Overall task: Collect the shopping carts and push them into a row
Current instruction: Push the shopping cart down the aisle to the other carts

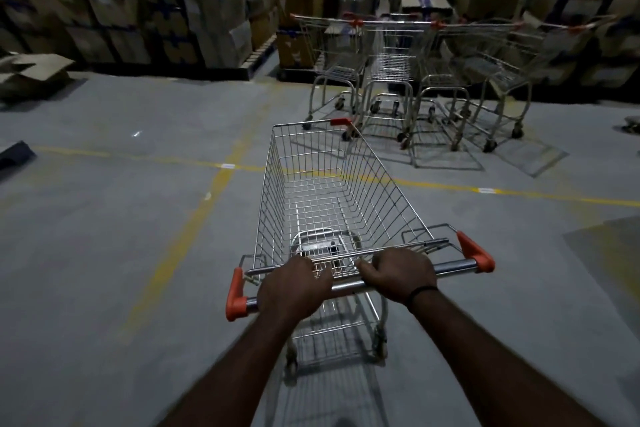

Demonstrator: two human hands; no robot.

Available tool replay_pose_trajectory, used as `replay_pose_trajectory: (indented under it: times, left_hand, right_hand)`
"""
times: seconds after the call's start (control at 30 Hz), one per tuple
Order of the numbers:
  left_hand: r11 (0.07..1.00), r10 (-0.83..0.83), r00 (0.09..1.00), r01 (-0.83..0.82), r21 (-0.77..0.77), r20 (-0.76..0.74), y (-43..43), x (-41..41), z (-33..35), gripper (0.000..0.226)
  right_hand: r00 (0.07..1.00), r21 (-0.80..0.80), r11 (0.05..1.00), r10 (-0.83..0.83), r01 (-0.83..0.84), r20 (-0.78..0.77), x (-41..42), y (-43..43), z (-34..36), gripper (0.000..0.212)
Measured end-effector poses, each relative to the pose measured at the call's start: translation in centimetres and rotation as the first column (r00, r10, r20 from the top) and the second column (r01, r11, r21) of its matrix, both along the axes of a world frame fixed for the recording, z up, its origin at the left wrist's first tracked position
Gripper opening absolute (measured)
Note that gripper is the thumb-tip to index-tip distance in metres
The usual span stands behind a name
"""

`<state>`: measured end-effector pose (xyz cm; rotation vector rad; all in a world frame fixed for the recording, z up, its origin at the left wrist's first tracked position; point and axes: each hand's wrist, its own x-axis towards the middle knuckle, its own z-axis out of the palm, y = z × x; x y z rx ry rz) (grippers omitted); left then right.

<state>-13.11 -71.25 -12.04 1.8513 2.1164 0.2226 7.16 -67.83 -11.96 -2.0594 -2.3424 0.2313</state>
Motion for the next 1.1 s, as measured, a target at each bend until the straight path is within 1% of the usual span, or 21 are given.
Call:
replay_pose_trajectory:
  times: [0.07,0.17,0.3,0.47,0.6,0.77,0.97,1.1]
  left_hand:
    - [0.999,0.009,1.000,-0.008,0.053,-0.021,2.9,-0.1,-0.2,0.055]
    - [0.994,0.026,0.998,-0.020,0.105,-0.059,6.9,-0.9,-0.1,0.058]
    - [0.999,0.017,0.990,-0.013,0.034,-0.143,11.7,-2.1,0.1,0.067]
    - [1.000,0.013,0.981,-0.010,0.015,-0.193,18.3,-3.8,0.2,0.068]
    - [0.999,0.029,0.982,-0.022,0.036,-0.186,24.3,-5.7,-0.1,0.070]
    - [0.998,0.005,0.983,0.007,0.065,-0.183,32.6,-9.4,-0.6,0.073]
    - [0.998,-0.041,0.989,0.048,0.047,-0.141,43.2,-15.2,-1.0,0.073]
    - [0.999,-0.032,0.991,0.035,0.016,-0.130,49.7,-18.6,-0.7,0.070]
  right_hand:
    - [0.999,-0.015,0.999,0.036,-0.035,0.037,-0.4,3.5,0.0,0.072]
    - [0.994,-0.032,0.996,0.084,-0.082,0.075,-1.4,8.5,0.3,0.074]
    - [0.990,-0.065,0.993,0.106,-0.101,0.089,-2.9,13.9,0.3,0.071]
    - [0.986,-0.053,0.991,0.128,-0.124,0.102,-4.9,20.8,0.5,0.070]
    - [0.983,-0.027,0.989,0.146,-0.144,0.113,-7.0,27.1,0.6,0.069]
    - [0.986,-0.014,0.990,0.139,-0.138,0.091,-10.8,35.4,0.8,0.069]
    - [0.991,-0.024,0.994,0.106,-0.104,0.082,-16.1,45.1,1.4,0.070]
    - [0.992,-0.016,0.994,0.106,-0.105,0.074,-19.4,51.0,1.5,0.070]
